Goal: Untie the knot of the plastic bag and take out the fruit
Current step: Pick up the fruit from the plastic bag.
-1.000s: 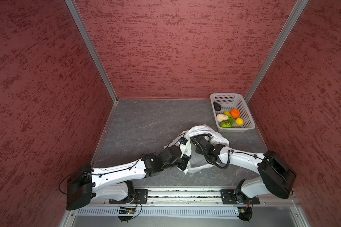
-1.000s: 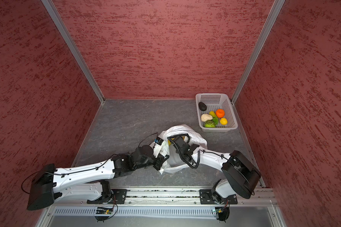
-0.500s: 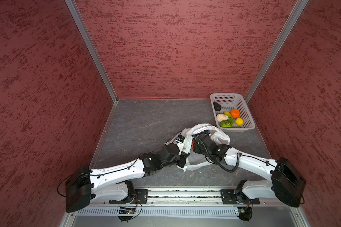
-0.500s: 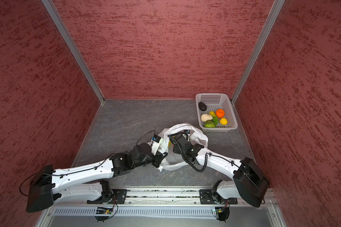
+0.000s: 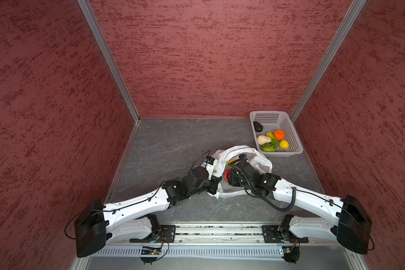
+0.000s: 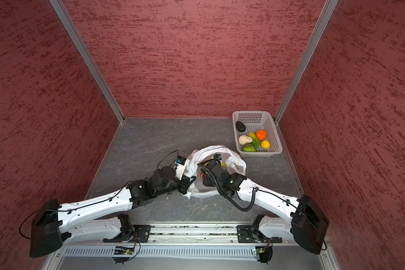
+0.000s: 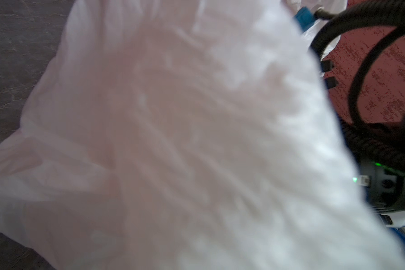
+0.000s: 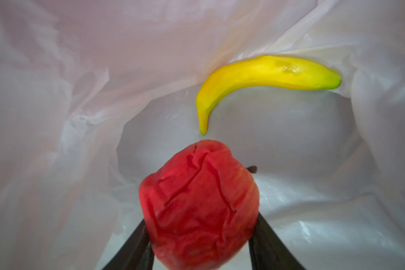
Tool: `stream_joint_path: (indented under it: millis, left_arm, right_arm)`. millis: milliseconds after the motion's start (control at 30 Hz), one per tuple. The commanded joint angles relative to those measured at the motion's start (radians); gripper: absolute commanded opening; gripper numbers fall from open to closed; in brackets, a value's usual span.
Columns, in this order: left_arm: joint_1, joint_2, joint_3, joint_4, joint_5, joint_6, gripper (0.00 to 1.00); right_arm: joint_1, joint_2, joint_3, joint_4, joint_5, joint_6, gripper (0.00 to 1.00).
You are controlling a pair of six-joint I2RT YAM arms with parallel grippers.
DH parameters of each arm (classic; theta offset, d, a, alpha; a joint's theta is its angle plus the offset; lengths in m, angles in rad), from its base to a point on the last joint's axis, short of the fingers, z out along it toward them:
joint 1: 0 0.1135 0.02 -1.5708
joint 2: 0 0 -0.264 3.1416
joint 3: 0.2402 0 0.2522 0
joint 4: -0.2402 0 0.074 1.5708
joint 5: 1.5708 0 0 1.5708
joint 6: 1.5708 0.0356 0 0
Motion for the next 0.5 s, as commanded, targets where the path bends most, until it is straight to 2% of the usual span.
stream_joint_path:
  millis: [0, 467]
  left_arm:
    - [0.007, 0.015, 0.004, 0.01, 0.014, -0.012, 0.0]
    - [0.054, 0.018, 0.041, -0.063, -0.016, -0.026, 0.0]
  right_arm:
    - [0.015, -0.045, 0.066, -0.057, -0.006, -0.017, 0.37]
    - [0.026, -0.135, 0.295, -0.314, -0.032, -0.032, 0.37]
